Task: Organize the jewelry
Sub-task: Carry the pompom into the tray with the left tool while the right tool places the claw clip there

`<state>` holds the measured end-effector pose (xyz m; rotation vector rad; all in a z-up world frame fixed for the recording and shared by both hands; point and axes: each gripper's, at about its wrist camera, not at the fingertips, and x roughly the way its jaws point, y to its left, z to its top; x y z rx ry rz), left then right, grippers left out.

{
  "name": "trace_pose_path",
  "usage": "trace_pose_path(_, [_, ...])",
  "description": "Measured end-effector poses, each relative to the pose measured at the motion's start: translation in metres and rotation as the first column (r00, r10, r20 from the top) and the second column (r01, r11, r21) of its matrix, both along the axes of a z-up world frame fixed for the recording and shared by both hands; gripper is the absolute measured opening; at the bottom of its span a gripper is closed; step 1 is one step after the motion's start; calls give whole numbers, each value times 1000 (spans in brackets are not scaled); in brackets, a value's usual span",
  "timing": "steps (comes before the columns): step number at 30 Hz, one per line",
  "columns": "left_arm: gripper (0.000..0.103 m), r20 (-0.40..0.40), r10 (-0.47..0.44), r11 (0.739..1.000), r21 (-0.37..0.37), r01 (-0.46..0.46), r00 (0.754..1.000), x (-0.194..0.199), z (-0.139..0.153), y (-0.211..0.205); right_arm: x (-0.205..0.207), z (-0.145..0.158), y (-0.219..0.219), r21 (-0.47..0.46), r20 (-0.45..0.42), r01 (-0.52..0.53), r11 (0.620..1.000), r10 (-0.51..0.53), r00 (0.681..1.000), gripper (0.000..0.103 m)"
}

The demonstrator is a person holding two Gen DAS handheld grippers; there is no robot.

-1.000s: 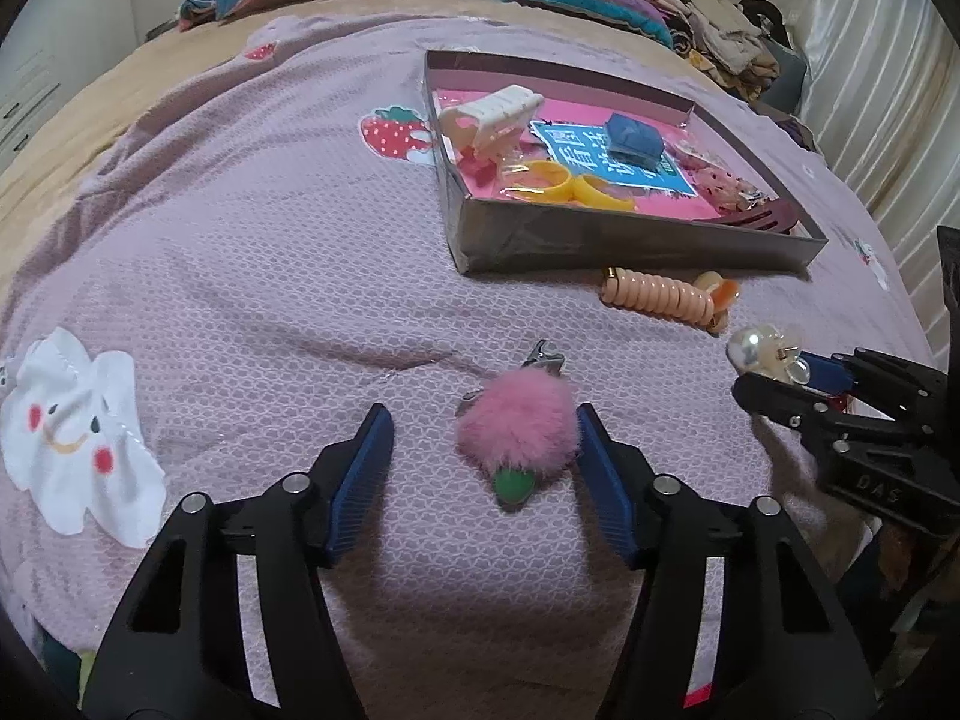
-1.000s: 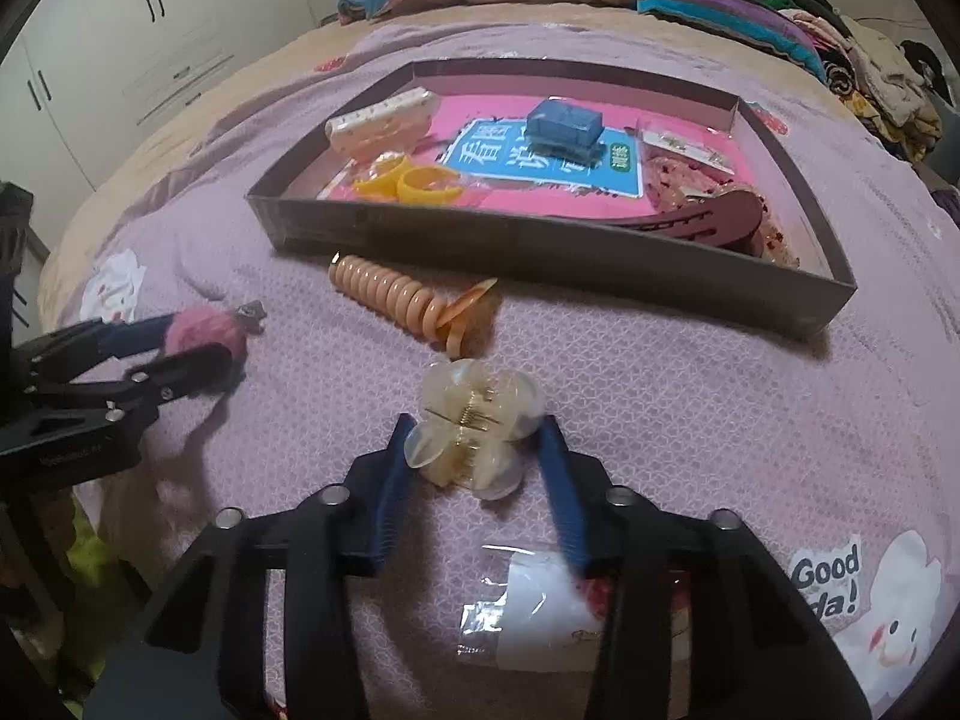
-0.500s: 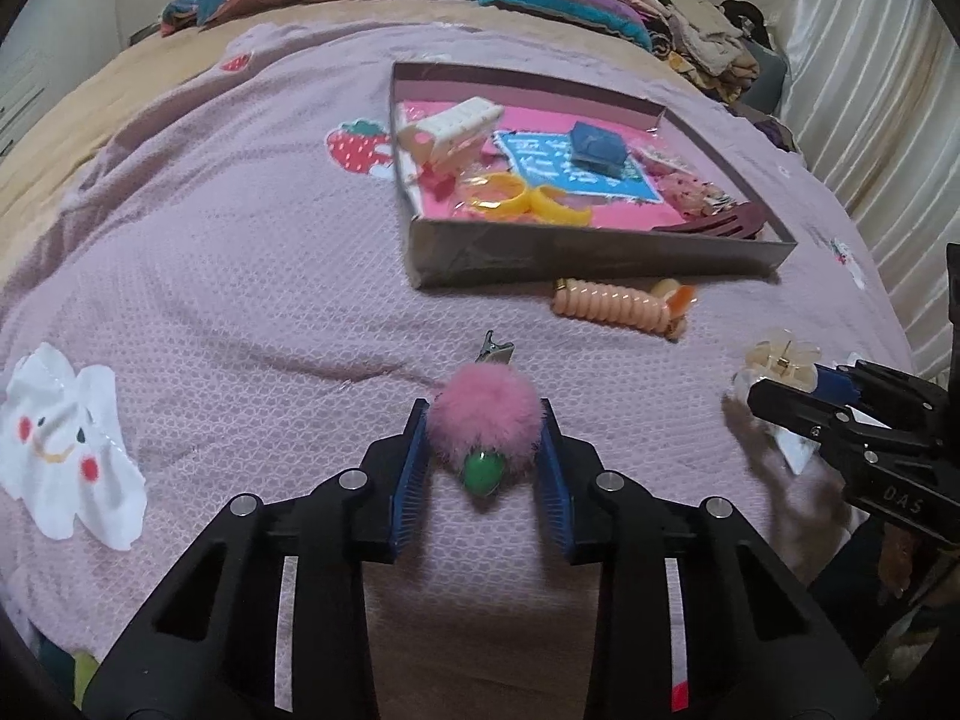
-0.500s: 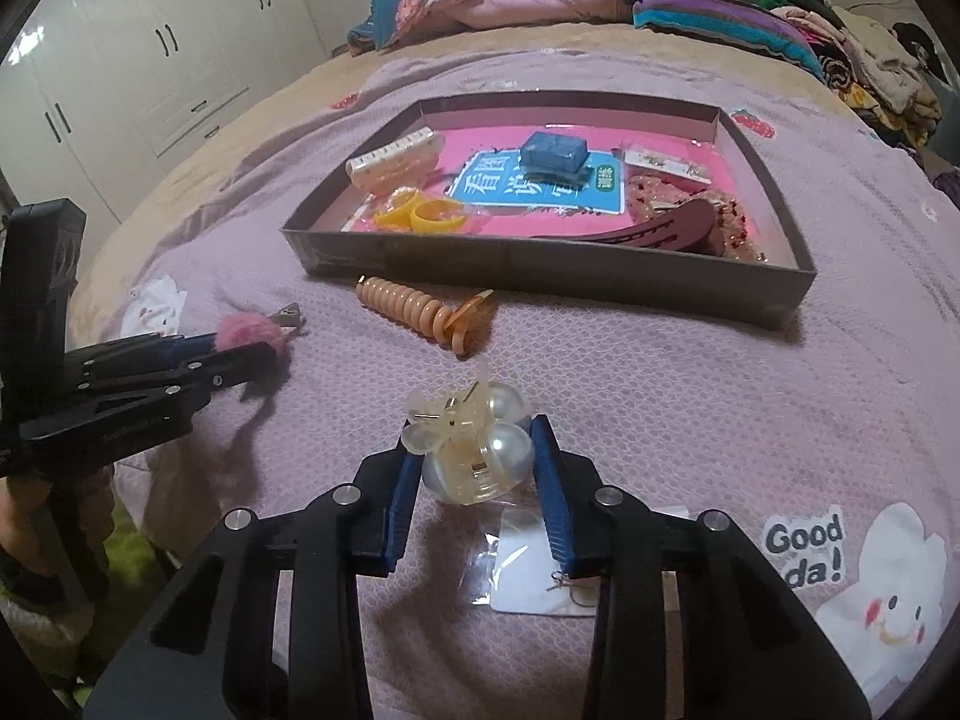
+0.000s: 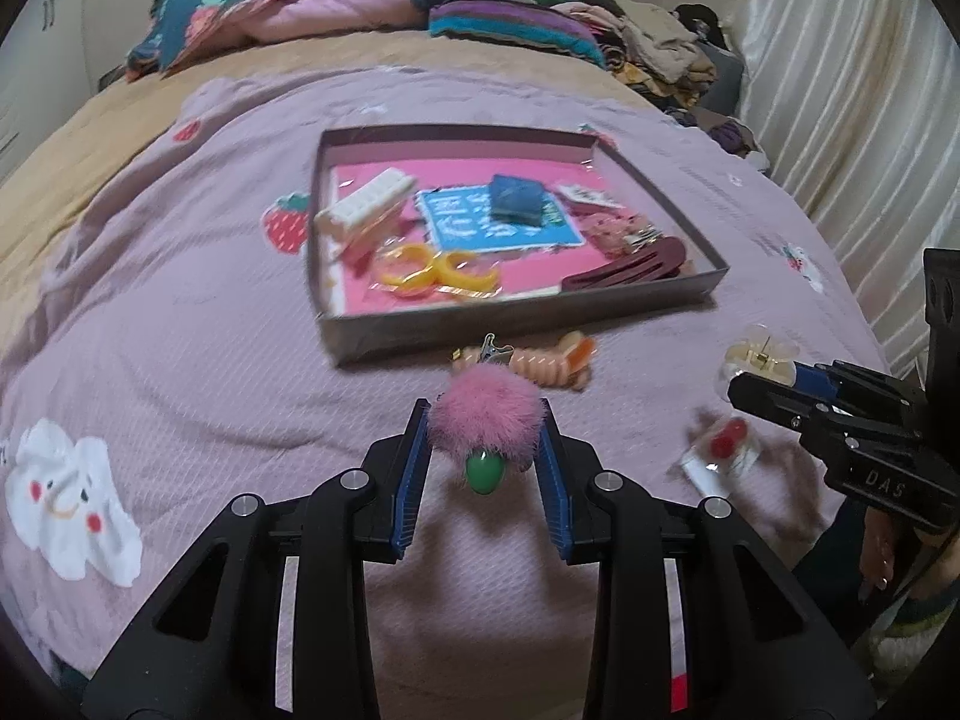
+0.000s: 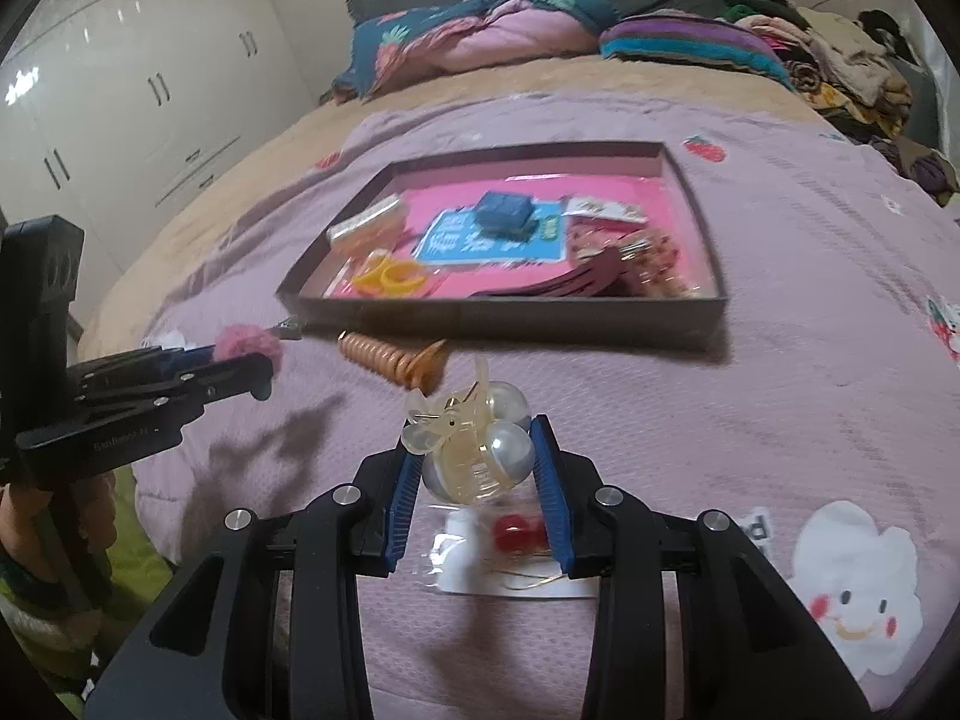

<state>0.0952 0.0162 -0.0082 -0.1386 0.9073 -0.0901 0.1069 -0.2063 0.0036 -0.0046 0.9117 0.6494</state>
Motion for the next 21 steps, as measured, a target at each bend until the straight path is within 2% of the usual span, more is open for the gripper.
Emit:
trace_pose_path(10, [25,24,-45,999,-5,45,999,21,12,-21,11,8,-31,37,7,81,996,-82,997,35])
trace_pose_path(21, [25,41,-60,998,-7,61,997,39,22,-30,26,26,-40,66,30,105,992,-108,994,35])
